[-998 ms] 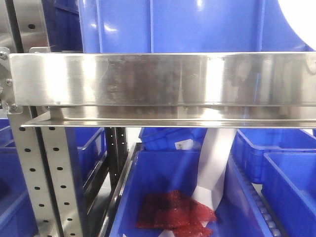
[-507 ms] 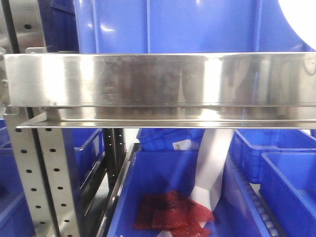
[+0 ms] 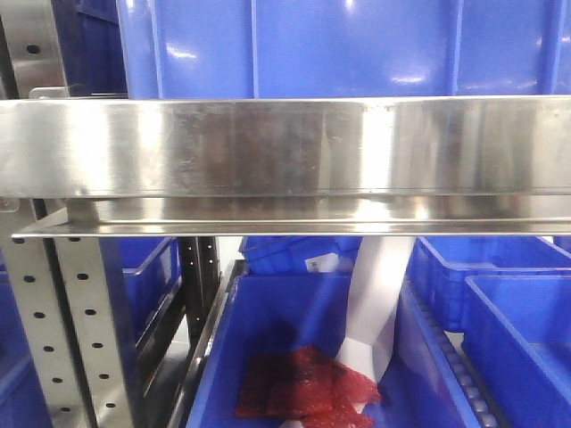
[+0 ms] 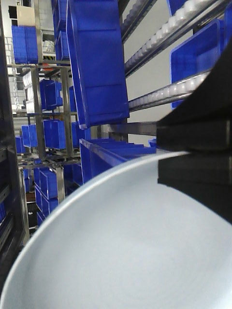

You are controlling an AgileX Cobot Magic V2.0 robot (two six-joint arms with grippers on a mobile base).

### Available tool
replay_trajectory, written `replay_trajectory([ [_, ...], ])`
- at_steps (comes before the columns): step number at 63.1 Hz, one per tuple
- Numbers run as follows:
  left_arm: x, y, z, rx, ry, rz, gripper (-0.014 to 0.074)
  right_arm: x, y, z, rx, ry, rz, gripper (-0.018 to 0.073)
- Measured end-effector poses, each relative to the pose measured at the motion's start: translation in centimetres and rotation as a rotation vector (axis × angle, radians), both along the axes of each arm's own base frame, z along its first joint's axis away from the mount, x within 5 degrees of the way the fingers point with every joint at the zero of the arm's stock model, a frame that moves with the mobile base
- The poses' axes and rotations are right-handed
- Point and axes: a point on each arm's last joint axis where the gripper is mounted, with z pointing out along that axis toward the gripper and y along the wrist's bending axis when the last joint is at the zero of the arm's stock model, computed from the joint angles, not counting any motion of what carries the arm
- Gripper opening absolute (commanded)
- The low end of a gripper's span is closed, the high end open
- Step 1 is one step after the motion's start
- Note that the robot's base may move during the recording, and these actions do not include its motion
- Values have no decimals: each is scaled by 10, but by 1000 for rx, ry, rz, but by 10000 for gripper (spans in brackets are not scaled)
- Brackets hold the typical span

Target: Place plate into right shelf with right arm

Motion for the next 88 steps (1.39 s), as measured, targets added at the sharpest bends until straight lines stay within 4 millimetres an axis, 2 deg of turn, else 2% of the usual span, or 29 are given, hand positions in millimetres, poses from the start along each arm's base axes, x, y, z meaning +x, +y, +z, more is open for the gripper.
replay_trajectory([
  [5, 0, 0, 0, 0, 0, 0, -128, 11, 1, 21, 4, 10, 6, 54],
  [11, 0, 0, 0, 0, 0, 0, -128, 33, 1, 41, 21, 37, 17, 54],
  [22, 0, 0, 0, 0, 0, 0, -128, 85, 3, 64, 78, 104, 41, 54],
  [36, 0, 0, 0, 0, 0, 0, -128, 155, 10, 75, 157, 186, 87, 54],
  [49, 0, 0, 0, 0, 0, 0, -128, 221, 37, 78, 158, 240, 177, 54],
  [58, 0, 0, 0, 0, 0, 0, -128, 262, 58, 72, 155, 262, 221, 54],
  [64, 0, 0, 0, 0, 0, 0, -128, 286, 68, 61, 155, 282, 231, 54],
  [72, 0, 0, 0, 0, 0, 0, -128, 317, 80, 30, 169, 361, 243, 54],
  [80, 0, 0, 0, 0, 0, 0, -128, 335, 90, 0, 186, 453, 260, 54],
  [88, 0, 0, 0, 0, 0, 0, -128, 339, 93, -1, 179, 448, 265, 54],
])
